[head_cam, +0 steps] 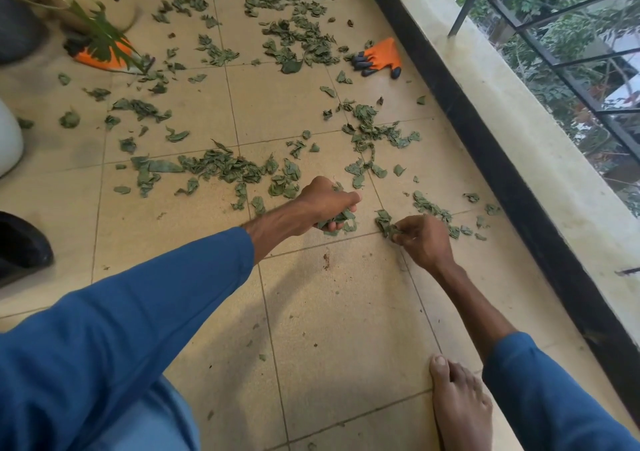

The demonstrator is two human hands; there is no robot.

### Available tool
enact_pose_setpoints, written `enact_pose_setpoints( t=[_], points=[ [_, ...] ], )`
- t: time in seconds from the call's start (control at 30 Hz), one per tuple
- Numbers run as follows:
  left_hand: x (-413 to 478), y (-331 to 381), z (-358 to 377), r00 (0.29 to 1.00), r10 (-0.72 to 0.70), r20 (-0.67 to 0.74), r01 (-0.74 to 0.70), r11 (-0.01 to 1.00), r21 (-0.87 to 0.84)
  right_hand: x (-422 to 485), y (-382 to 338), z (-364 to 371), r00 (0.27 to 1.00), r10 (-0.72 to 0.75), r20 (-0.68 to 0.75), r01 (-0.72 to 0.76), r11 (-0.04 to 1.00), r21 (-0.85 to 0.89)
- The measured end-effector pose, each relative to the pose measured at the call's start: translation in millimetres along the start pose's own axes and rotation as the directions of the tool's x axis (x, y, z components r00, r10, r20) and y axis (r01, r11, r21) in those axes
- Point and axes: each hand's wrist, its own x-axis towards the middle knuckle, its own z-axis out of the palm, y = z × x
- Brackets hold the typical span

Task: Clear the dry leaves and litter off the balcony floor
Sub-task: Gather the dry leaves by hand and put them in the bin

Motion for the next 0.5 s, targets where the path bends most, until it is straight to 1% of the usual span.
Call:
enact_pose_setpoints(
  t=[0.1,0.27,0.33,0.4,0.5],
  points=[
    [0,-2,0,1.0,-0.007,0.008,0.007,1.0,0.003,14,-4,-11,0.999,-0.046,0.028,0.046,0.999,-0.009],
    [0,-2,0,1.0,-0.02,0.008,0.02,1.0,-0.013,36,-29,-6,0.986,-0.129,0.103,0.143,0.979,-0.146],
    [1,-2,0,1.0,-0.023,0.001,0.023,1.0,-0.013,38,-31,6,0.98,-0.134,0.146,0.16,0.969,-0.188],
    [2,-3,-1,1.0,-0.024,-0.005,0.023,1.0,-0.008,37,-28,19,0.986,-0.108,0.129,0.133,0.971,-0.201],
    [3,-3,-1,1.0,-0.02,0.0,0.02,1.0,-0.001,28,-26,27,0.995,-0.088,0.054,0.097,0.973,-0.208]
  ],
)
